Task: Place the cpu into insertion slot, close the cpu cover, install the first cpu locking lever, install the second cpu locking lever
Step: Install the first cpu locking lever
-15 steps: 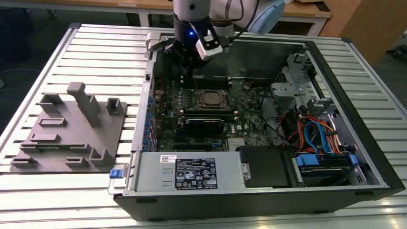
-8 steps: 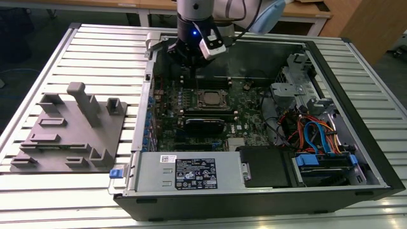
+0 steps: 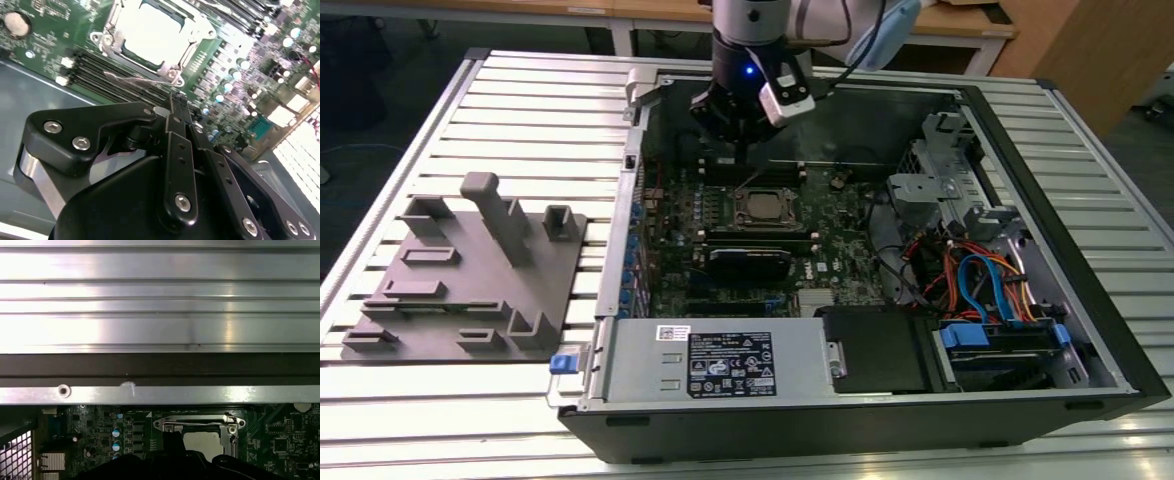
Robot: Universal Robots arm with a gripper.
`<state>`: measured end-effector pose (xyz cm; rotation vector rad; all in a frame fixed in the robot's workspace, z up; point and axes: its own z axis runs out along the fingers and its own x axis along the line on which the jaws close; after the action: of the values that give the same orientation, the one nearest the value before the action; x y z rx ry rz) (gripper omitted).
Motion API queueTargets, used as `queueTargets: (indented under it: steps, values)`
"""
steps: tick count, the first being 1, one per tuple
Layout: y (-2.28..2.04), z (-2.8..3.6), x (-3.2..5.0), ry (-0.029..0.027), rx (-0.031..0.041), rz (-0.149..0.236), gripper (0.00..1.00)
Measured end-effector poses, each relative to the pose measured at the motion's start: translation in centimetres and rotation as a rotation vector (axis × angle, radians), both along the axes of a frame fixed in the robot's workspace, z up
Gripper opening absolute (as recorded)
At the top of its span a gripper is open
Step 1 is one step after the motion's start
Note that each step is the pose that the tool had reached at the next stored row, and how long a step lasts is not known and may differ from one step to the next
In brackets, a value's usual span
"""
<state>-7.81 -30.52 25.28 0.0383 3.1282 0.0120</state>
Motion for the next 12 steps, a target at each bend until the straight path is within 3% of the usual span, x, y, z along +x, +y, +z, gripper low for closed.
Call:
queueTargets:
  steps: [12]
  values:
    - [0.00, -0.08, 0.10, 0.0000, 0.0000, 0.000, 0.11]
